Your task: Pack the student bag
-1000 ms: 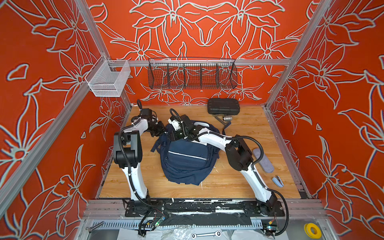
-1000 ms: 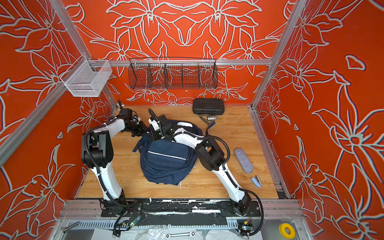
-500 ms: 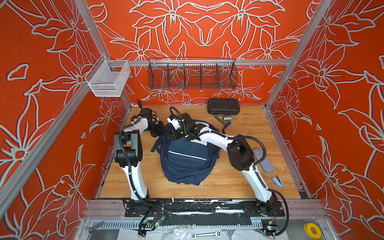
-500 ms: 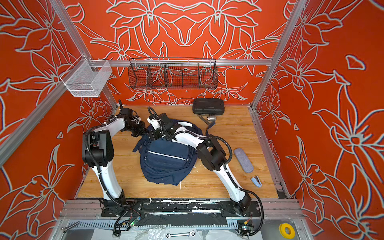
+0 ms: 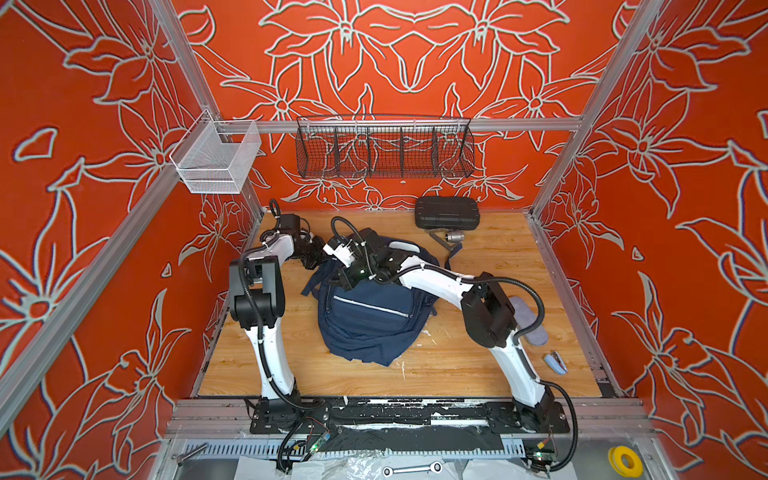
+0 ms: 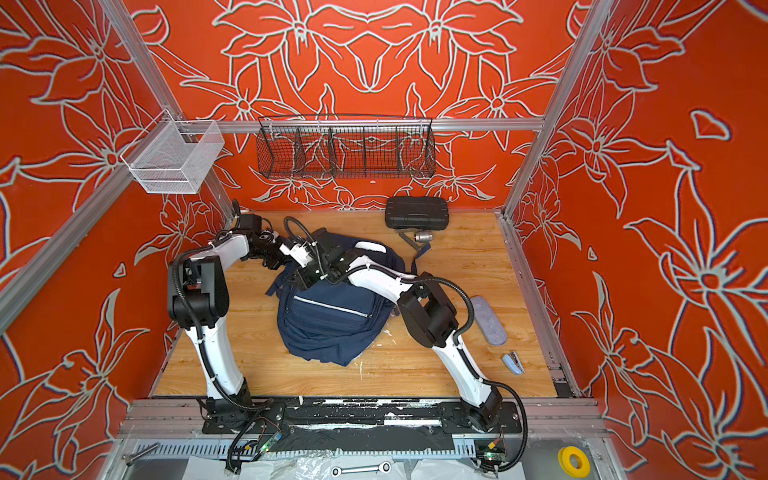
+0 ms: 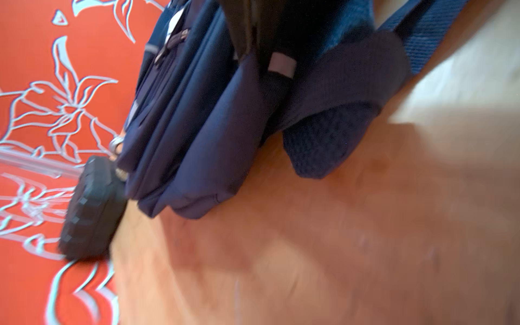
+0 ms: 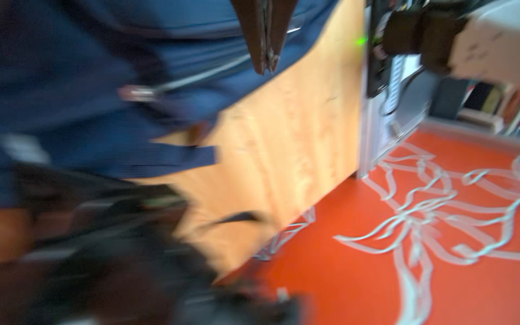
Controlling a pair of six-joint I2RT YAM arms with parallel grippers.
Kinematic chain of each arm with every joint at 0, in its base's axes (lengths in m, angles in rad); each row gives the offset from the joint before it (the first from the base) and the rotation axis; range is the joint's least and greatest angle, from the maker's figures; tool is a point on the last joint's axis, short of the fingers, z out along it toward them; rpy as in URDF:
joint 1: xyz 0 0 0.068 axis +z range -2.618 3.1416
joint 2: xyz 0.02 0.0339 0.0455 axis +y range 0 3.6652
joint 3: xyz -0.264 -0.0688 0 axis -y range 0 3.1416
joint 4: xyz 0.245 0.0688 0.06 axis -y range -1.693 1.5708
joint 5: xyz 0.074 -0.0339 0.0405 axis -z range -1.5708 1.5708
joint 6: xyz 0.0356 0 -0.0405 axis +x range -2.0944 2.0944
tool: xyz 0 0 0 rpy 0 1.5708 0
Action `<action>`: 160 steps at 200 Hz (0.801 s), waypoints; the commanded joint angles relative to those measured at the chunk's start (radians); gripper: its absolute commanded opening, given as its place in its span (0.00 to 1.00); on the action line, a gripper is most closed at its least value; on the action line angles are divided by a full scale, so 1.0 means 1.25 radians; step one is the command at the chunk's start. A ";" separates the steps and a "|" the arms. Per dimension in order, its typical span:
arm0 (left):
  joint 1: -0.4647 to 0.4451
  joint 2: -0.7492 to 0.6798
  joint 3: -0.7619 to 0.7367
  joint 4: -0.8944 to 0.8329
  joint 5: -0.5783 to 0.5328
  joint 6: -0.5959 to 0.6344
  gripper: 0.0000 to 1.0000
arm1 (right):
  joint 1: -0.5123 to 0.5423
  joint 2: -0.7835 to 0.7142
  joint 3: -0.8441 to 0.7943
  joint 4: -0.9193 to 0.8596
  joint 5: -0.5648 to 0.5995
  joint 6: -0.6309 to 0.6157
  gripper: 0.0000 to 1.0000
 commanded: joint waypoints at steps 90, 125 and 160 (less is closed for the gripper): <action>-0.015 -0.068 -0.040 0.051 0.047 -0.005 0.00 | 0.010 -0.069 -0.085 0.075 0.213 -0.418 0.28; -0.024 -0.087 -0.050 0.042 0.048 -0.002 0.00 | 0.010 -0.006 -0.004 -0.033 0.241 -0.626 0.43; -0.033 -0.108 -0.072 0.043 0.057 -0.009 0.00 | 0.016 0.050 0.070 -0.091 0.297 -0.722 0.43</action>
